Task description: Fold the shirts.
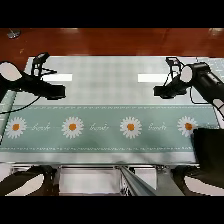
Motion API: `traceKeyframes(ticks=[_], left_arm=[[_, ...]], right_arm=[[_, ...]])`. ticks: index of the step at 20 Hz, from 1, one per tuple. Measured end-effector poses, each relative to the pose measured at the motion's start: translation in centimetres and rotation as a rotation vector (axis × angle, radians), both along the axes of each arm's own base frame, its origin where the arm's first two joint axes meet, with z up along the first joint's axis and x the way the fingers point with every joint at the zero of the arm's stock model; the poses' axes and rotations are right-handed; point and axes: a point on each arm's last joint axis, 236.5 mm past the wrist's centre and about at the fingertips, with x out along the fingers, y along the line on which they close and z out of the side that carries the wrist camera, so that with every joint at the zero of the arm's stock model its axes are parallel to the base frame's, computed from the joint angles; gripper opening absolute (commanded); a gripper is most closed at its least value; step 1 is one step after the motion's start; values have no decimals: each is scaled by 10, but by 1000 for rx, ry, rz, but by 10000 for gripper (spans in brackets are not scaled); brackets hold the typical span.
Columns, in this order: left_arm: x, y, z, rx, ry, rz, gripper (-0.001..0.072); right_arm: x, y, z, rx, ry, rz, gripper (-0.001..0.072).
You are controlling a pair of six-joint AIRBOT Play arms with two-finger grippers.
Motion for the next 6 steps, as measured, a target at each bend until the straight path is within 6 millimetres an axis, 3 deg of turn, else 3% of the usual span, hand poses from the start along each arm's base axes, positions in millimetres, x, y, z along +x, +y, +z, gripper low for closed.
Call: traceKeyframes(ticks=[6], left_arm=[[-5, 2, -4, 11, 24, -1, 23]], right_arm=[[0, -1, -2, -14, 2, -1, 45]])
